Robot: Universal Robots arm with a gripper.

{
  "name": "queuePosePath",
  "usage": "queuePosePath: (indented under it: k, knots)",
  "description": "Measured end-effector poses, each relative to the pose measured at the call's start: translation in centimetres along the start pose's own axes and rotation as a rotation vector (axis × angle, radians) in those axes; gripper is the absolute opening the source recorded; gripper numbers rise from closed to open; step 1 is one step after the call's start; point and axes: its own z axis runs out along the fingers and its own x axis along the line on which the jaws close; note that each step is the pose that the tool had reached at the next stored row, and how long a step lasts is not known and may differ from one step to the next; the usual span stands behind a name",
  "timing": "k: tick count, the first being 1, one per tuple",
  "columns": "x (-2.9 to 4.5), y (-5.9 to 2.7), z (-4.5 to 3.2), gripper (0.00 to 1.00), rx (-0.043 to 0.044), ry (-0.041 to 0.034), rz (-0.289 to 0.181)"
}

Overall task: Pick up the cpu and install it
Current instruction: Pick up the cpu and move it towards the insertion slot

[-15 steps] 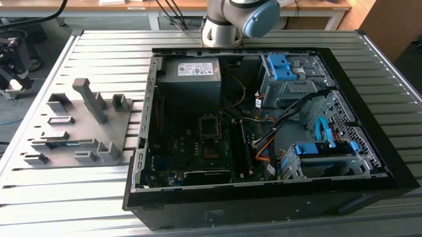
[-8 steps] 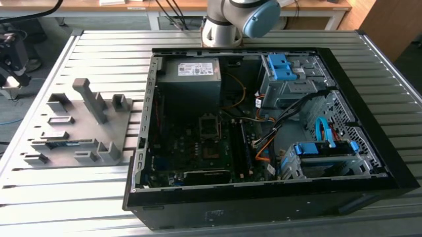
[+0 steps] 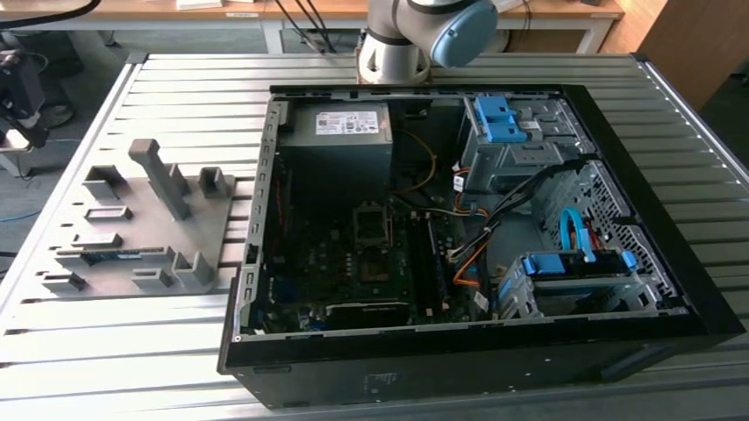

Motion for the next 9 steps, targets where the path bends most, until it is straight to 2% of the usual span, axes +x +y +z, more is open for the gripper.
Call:
queuePosePath:
  k: [9]
  knots:
    - [-0.02, 0.02, -0.81, 0.47, -0.0001, -0.0002, 0.0]
